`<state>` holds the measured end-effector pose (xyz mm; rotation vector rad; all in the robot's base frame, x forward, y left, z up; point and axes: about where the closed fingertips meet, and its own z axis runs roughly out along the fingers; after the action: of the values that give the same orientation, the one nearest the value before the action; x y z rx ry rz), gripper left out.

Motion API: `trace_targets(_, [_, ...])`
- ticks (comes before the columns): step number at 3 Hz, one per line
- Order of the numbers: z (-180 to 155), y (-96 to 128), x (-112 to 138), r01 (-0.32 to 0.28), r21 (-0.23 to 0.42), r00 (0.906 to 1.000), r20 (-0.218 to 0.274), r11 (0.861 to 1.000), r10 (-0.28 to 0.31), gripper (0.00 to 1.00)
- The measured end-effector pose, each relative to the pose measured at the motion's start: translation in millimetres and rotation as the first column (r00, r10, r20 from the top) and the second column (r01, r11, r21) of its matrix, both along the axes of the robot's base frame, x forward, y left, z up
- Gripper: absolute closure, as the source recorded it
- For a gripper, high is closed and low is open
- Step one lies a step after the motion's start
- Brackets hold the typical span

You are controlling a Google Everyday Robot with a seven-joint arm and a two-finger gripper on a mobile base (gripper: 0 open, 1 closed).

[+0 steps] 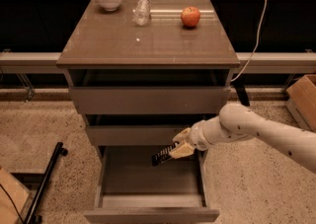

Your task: Place rxbar chocolate into bottom drawer

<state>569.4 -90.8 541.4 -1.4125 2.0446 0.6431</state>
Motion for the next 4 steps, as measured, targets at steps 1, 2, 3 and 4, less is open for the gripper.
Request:
trace_targets(1, [-54.0, 22.4, 15.6, -0.005, 0.033, 0.9995, -0.032, 0.999, 0.006, 1.0])
trace_targets(2, [-67.0, 24.9, 11.2, -0.004, 0.042, 0.9985, -0.054, 0.999, 0.006, 1.0])
trace_targets(3, [-75.2, 29.1, 8.2, 0.002, 0.012, 0.999, -0.046, 1.0, -0.001, 1.0])
trace_targets(4, [-91.0, 38.9, 15.0, 0.013, 0.017, 0.9999, -0.005, 1.0, -0.013, 1.0])
